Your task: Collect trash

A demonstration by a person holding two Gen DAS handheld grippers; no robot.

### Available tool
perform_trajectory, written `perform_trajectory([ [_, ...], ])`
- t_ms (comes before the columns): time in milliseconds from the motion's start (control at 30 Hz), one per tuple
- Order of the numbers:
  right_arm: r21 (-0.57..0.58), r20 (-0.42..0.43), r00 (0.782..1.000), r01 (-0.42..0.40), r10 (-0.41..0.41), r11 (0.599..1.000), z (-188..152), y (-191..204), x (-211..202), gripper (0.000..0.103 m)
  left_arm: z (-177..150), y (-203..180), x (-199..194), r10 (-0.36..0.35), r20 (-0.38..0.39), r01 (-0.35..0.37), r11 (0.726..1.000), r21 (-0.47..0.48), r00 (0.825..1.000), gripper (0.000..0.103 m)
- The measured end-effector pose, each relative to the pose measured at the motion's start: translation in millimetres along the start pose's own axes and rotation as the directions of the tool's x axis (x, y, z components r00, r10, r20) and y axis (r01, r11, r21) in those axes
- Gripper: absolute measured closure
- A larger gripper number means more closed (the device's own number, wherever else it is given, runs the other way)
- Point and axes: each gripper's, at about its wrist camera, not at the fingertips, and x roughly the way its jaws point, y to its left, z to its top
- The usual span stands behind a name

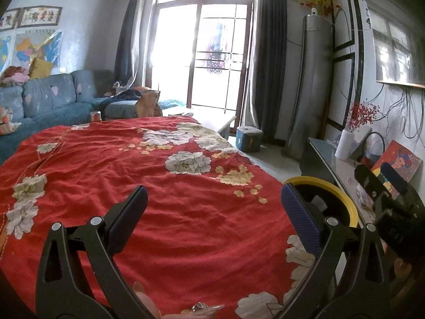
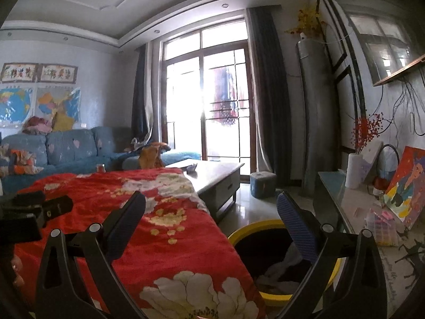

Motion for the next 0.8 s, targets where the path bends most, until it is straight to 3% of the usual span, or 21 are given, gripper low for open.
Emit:
perform_trajectory([
  [800, 0.009, -0.008, 1.000, 0.000, 0.000, 1.000, -1.8, 3.4, 0.6, 0.006, 0.3, -0.1, -1.7, -0.001, 0.002, 0.001, 1.000, 0.000, 1.000, 0.011],
])
